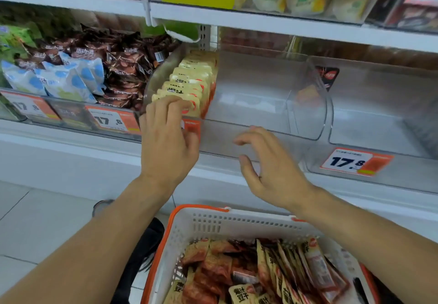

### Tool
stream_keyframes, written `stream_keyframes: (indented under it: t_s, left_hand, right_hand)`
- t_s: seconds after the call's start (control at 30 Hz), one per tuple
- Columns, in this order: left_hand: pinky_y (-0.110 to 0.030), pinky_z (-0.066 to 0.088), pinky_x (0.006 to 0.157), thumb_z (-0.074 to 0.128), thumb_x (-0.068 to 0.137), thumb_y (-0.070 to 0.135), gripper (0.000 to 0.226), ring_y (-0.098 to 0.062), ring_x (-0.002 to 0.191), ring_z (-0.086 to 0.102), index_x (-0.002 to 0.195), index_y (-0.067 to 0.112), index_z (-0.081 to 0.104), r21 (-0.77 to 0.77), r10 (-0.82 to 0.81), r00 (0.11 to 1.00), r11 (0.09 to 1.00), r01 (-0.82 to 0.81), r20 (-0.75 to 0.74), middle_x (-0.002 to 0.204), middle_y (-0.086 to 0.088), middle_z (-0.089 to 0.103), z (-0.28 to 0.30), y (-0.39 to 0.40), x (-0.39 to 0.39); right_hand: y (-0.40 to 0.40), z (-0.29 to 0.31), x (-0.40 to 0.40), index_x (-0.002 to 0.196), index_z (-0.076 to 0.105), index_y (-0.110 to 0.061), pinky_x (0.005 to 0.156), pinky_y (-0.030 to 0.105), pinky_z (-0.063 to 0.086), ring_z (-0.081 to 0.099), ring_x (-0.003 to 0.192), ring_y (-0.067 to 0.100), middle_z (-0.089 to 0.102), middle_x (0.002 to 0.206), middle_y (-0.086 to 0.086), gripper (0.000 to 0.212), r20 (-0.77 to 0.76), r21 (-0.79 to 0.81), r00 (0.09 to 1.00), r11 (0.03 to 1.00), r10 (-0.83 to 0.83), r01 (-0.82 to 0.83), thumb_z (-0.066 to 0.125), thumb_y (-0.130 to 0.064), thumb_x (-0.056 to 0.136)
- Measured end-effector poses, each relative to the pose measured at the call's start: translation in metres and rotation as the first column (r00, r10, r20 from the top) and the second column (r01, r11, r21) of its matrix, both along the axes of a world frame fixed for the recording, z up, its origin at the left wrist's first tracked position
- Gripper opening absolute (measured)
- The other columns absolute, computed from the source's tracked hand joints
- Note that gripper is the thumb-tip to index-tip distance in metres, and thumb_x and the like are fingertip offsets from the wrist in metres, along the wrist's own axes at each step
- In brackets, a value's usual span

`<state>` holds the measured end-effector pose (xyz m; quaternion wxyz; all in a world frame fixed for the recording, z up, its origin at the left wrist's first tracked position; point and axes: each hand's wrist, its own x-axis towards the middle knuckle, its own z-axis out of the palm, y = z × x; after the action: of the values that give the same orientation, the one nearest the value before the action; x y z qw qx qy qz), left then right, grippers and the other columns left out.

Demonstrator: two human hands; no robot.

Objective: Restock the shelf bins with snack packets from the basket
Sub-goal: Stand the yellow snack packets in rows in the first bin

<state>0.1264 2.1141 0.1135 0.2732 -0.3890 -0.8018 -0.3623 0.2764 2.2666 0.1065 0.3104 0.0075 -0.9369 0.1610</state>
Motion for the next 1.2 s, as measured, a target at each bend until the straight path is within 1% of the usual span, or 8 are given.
stream_keyframes:
  t_s: [0.23,0.33,0.5,0.6,0.83,1.0,1.1,1.2]
  left_hand:
    - [-0.041,0.044,0.084,0.052,0.085,0.011,0.028,-0.027,0.095,0.056,0.112,0.010,0.061,-0.187,-0.224,0.915,0.936,0.298,0.336,0.112,-0.005,0.057,-0.084,0.030,0.109]
    - [-0.041,0.046,0.094,0.052,0.093,0.014,0.029,-0.025,0.107,0.056,0.120,0.012,0.058,-0.411,-0.156,0.814,0.800,0.436,0.559,0.122,-0.004,0.056,-0.126,0.041,0.147]
    - [-0.037,0.044,0.099,0.042,0.097,0.019,0.035,-0.021,0.118,0.049,0.131,0.016,0.049,-0.640,-0.055,0.760,0.501,0.582,0.648,0.125,0.000,0.055,-0.190,0.033,0.200]
    - [-0.033,0.043,0.094,0.045,0.093,0.016,0.029,-0.019,0.110,0.048,0.122,0.019,0.050,-0.597,0.017,0.686,0.508,0.621,0.727,0.114,0.005,0.049,-0.214,0.025,0.218]
    - [-0.029,0.045,0.085,0.041,0.100,0.024,0.015,-0.014,0.096,0.047,0.102,0.022,0.056,-0.560,0.049,0.712,0.655,0.507,0.701,0.099,0.007,0.054,-0.221,0.040,0.220]
    - [-0.026,0.054,0.069,0.053,0.100,0.041,0.027,-0.011,0.076,0.063,0.103,0.015,0.057,-0.339,0.268,0.225,0.858,0.386,0.937,0.089,0.004,0.065,-0.204,0.057,0.208]
    - [-0.037,0.056,0.077,0.057,0.097,0.048,0.041,-0.028,0.089,0.070,0.091,0.008,0.066,0.022,0.023,-0.342,0.991,0.129,0.939,0.096,-0.010,0.073,-0.191,0.059,0.200]
    - [-0.040,0.058,0.080,0.054,0.100,0.036,0.039,-0.031,0.101,0.070,0.115,0.003,0.068,0.265,-0.276,-0.480,0.960,-0.093,0.832,0.108,-0.017,0.074,-0.174,0.058,0.189]
  right_hand:
    - [0.048,-0.103,0.105,0.123,0.053,-0.017,0.090,0.030,0.045,0.053,0.110,0.017,0.049,0.119,-0.003,0.033,0.601,-0.036,0.793,0.988,-0.099,0.151,0.053,-0.014,0.091]
    - [0.052,-0.143,0.141,0.110,0.054,-0.022,0.087,0.031,0.043,0.054,0.107,0.022,0.051,0.110,-0.004,0.022,0.763,-0.140,0.638,0.940,-0.097,0.311,0.052,-0.019,0.088]
    - [0.028,-0.193,0.187,0.078,0.046,-0.027,0.094,0.038,0.039,0.045,0.092,0.016,0.049,0.082,-0.007,0.020,0.769,-0.142,0.605,0.869,-0.204,0.474,0.053,-0.038,0.093]
    - [0.017,-0.204,0.195,0.083,0.051,-0.023,0.075,0.033,0.035,0.049,0.098,0.020,0.053,0.087,-0.003,0.025,0.837,-0.138,0.501,0.801,-0.221,0.582,0.062,-0.045,0.087]
    - [0.023,-0.202,0.182,0.090,0.078,-0.018,0.083,0.034,0.056,0.068,0.090,0.020,0.075,0.088,0.001,0.026,0.848,-0.227,0.481,0.668,-0.222,0.709,0.055,-0.014,0.079]
    - [0.036,-0.159,0.172,0.096,0.080,-0.020,0.076,0.021,0.054,0.067,0.072,0.007,0.076,0.085,-0.003,0.021,0.788,-0.455,0.608,0.574,-0.096,0.680,0.064,-0.012,0.085]
    - [0.042,-0.129,0.170,0.100,0.076,-0.012,0.072,0.031,0.059,0.071,0.070,0.024,0.076,0.083,0.010,0.016,0.692,-0.693,0.714,0.375,0.107,0.616,0.072,-0.005,0.086]
    - [0.048,-0.106,0.168,0.103,0.072,-0.007,0.075,0.034,0.061,0.074,0.080,0.027,0.076,0.090,0.011,0.016,0.633,-0.769,0.745,0.282,0.211,0.574,0.071,0.000,0.088]
